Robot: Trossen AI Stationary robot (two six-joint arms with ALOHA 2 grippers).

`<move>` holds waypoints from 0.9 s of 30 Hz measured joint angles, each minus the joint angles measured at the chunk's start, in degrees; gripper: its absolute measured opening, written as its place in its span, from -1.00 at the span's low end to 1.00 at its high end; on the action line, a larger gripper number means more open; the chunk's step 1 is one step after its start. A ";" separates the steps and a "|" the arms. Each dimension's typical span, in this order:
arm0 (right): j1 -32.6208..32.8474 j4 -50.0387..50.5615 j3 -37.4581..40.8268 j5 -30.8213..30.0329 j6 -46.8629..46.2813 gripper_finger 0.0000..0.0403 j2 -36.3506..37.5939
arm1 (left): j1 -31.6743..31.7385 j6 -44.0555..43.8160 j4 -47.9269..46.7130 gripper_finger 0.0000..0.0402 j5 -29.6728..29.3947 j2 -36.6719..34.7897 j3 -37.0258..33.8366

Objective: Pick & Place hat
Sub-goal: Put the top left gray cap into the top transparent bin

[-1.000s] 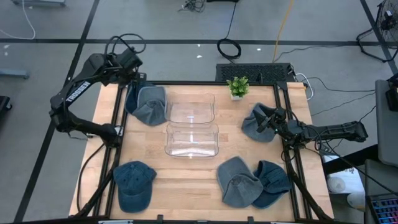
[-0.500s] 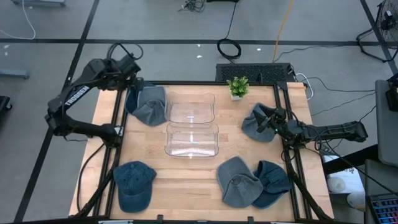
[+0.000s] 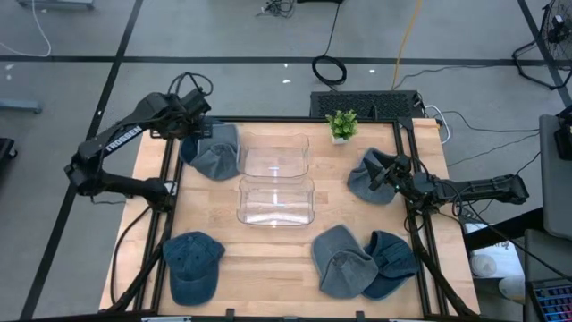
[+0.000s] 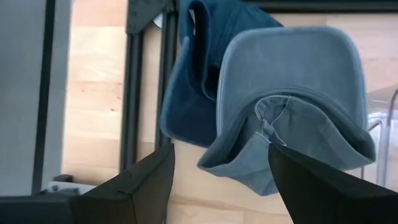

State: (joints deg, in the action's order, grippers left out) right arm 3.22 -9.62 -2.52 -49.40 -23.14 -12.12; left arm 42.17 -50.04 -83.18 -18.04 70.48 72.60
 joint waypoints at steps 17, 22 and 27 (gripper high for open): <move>0.00 0.01 -0.02 -0.01 -0.01 0.26 0.00 | 4.65 2.88 17.07 0.34 5.00 0.00 -16.06; -0.02 0.01 0.00 0.01 0.00 0.26 -0.01 | 7.59 5.33 21.81 0.34 6.12 0.04 -19.02; 0.00 0.00 0.00 0.01 0.00 0.26 0.00 | 10.26 7.47 25.13 0.34 6.47 1.74 -19.56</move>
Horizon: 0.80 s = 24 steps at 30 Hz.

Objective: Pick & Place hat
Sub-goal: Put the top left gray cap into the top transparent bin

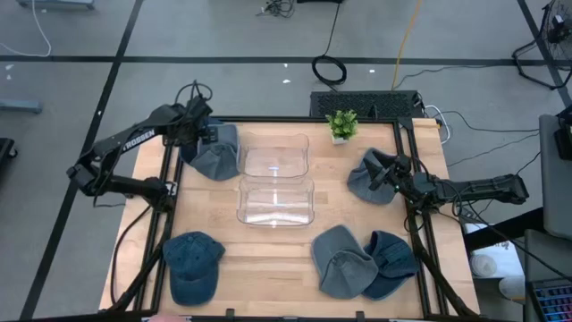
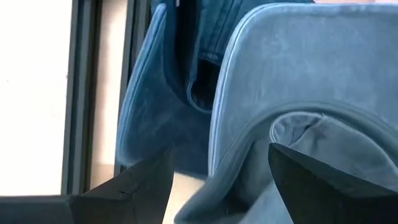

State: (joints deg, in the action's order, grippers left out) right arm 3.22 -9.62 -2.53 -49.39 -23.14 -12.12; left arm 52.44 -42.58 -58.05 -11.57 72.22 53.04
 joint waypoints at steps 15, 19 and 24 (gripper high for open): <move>0.00 -0.01 0.00 0.00 0.00 0.26 0.00 | 2.82 1.71 5.45 0.34 0.64 10.18 0.00; -0.02 0.01 -0.01 0.00 -0.01 0.26 0.00 | 3.07 3.37 7.09 0.34 2.10 12.92 -0.02; -0.01 0.00 0.00 0.00 -0.02 0.26 0.00 | 3.07 3.51 10.29 0.32 5.40 14.28 -0.01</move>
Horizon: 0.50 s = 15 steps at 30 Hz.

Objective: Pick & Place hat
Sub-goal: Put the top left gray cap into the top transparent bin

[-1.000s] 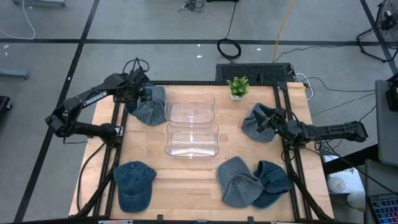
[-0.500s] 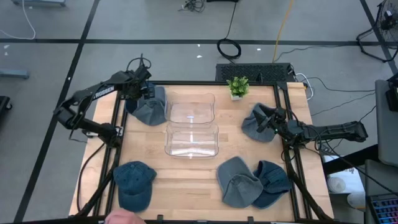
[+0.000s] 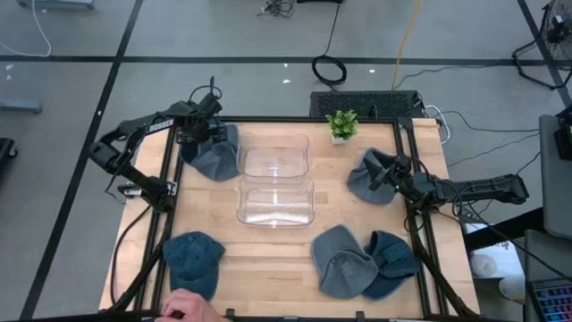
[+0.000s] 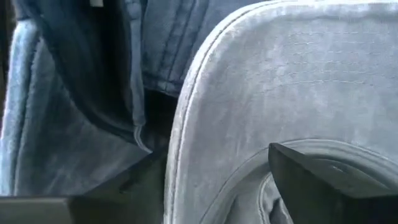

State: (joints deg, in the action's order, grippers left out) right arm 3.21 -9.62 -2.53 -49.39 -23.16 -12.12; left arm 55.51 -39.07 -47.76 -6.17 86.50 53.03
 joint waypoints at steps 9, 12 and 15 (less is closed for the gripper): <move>0.01 0.01 0.01 -0.01 0.00 0.26 0.00 | -0.13 0.03 0.18 -0.54 -1.17 -0.07 0.01; 0.00 0.00 0.01 0.00 0.00 0.26 0.00 | -0.13 1.17 1.23 -0.89 0.18 -0.12 0.06; 0.01 0.00 -0.01 0.00 0.00 0.26 0.00 | -0.09 1.12 1.75 -0.91 0.78 -0.20 0.10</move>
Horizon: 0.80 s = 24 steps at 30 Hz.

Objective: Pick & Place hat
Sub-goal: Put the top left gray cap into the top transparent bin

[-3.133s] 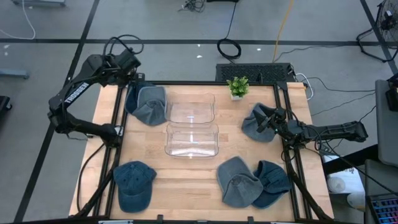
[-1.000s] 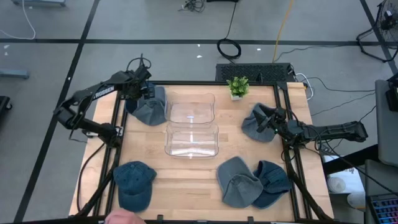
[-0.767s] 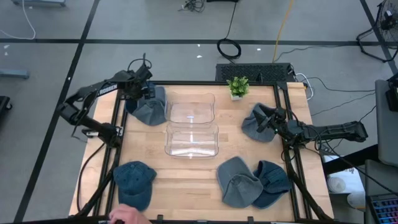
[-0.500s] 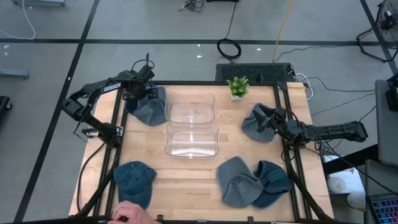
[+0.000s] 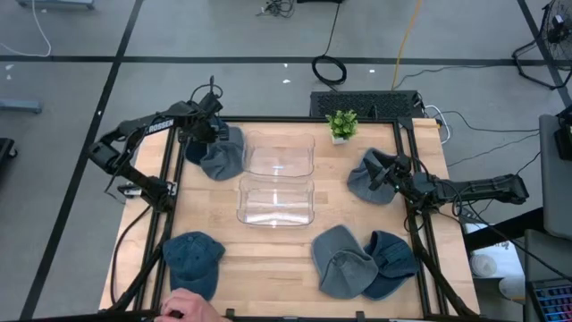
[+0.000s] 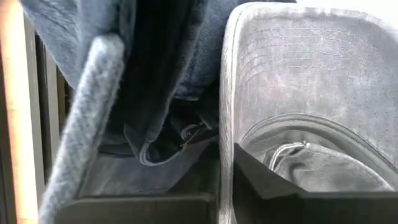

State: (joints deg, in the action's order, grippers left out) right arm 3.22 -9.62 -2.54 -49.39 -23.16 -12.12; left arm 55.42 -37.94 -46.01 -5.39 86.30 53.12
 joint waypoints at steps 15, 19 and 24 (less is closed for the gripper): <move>-0.01 0.01 0.01 -0.01 0.01 0.26 0.00 | 0.88 0.19 0.50 -0.96 2.72 -6.06 -0.04; 0.00 0.00 0.01 0.00 0.01 0.26 0.00 | 1.66 1.06 1.23 -0.96 4.44 -9.91 -0.04; -0.01 0.01 0.00 0.00 0.01 0.26 0.00 | 1.93 1.92 1.02 -0.96 5.87 -14.17 -0.04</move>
State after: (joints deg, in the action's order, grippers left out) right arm 3.21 -9.61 -2.54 -49.39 -23.15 -12.12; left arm 57.35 -36.02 -44.98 0.48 72.13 53.08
